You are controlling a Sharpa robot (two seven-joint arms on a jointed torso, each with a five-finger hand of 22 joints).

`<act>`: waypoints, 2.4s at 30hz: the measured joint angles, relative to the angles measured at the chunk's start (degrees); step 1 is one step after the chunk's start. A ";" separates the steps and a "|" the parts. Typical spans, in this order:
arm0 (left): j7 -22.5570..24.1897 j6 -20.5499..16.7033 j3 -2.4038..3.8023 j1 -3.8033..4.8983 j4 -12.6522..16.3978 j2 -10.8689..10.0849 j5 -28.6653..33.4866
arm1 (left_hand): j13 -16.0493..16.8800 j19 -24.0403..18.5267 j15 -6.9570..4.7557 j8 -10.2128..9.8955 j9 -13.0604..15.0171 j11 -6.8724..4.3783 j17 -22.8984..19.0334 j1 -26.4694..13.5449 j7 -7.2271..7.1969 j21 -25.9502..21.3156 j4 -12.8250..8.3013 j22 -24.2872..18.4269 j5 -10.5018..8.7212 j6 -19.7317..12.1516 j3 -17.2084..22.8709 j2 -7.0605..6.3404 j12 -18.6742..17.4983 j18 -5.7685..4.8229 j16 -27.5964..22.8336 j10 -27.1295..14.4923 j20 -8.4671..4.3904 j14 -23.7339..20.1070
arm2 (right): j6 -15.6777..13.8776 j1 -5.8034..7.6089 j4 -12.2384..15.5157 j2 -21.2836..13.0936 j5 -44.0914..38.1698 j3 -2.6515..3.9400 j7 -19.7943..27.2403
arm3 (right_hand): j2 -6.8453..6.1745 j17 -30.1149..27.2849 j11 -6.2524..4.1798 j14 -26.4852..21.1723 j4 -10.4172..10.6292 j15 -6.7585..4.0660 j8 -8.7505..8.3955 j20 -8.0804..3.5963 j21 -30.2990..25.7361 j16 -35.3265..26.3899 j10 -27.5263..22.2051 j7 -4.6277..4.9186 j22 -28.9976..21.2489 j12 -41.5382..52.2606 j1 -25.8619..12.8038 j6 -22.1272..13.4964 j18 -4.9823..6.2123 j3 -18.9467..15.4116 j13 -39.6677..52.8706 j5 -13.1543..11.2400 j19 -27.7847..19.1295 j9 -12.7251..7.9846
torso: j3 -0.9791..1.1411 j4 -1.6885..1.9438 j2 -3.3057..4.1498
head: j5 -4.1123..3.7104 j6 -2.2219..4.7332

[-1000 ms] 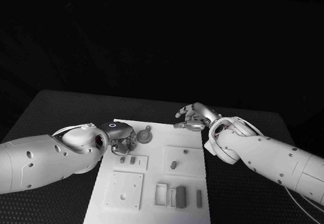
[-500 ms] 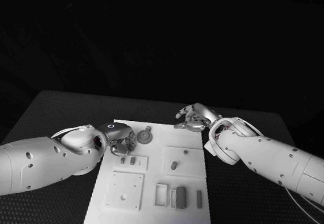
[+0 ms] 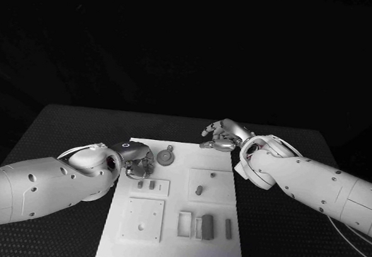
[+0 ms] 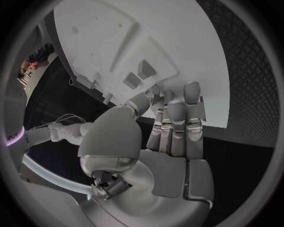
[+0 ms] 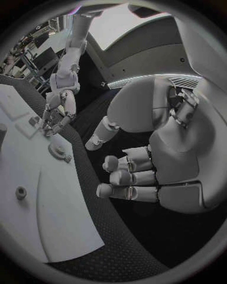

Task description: Assemble the parts on the task board

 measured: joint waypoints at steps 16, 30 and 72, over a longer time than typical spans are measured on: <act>-0.05 0.08 0.20 0.06 0.05 -1.35 0.34 | -0.33 -0.20 0.20 0.00 0.06 0.20 0.13 0.80 0.26 -0.07 -0.11 -0.01 0.00 -0.70 -0.20 -0.79 -0.20 0.02 0.00 -0.67 0.21 -0.20 | 0.00 0.00 -0.27 -0.33 0.00 0.00 0.00 | 0.00 -0.02 0.00 0.01 0.00 0.02 0.00 0.00 0.00 0.00 0.00 0.17 -0.01 0.00 0.00 0.10 0.00 0.00 -0.05 0.00 0.00 0.00 | -0.07 0.04 0.01 | -0.07 -0.01; -1.31 1.35 2.82 -0.18 -3.25 -5.68 2.60 | -0.61 -1.12 0.96 -1.16 -0.28 1.22 0.34 2.28 1.03 -0.88 -0.08 0.04 0.00 -3.94 -1.02 -2.74 -0.66 0.07 0.00 -3.27 1.13 -1.72 | 0.42 -0.01 -0.80 -2.22 -0.25 -0.01 0.70 | -0.61 -4.93 0.11 -3.13 -0.94 -0.16 0.00 1.97 -5.16 -8.26 -2.59 0.16 -1.74 -8.03 -0.15 -0.32 0.65 1.30 -6.50 0.00 -5.06 0.00 | -0.07 0.11 -0.05 | -0.20 0.52; 18.42 -5.20 3.87 0.53 4.27 -14.12 61.11 | 0.99 -17.97 3.46 1.35 0.61 2.15 -7.37 -4.43 0.46 -13.42 0.14 -8.86 0.00 -1.92 -3.46 0.21 0.44 0.01 -20.25 -1.73 4.87 -15.12 | 5.60 -2.00 10.08 -9.73 -31.66 -5.18 1.25 | -1.89 -14.58 5.75 1.23 -1.99 5.09 1.91 3.59 -13.29 -25.86 -10.77 -1.62 -7.09 -58.22 8.73 1.15 0.05 3.88 -44.36 0.00 -4.65 -0.93 | -0.04 0.01 -0.03 | -0.78 1.14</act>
